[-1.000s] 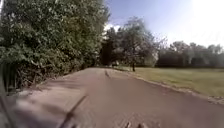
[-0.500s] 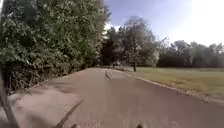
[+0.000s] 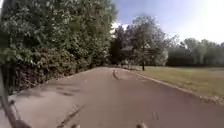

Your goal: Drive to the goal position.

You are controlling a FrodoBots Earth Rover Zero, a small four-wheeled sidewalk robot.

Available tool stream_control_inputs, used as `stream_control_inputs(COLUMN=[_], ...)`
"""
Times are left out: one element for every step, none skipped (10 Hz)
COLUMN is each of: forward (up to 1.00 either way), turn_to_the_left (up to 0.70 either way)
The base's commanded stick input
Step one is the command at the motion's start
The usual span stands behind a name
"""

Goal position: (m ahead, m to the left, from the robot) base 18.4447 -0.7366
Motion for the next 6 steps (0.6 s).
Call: stream_control_inputs(forward=[0.70, 0.70, 0.70, 0.70, 0.70, 0.70], turn_to_the_left=[0.00, 0.00, 0.00, 0.00, 0.00, 0.00])
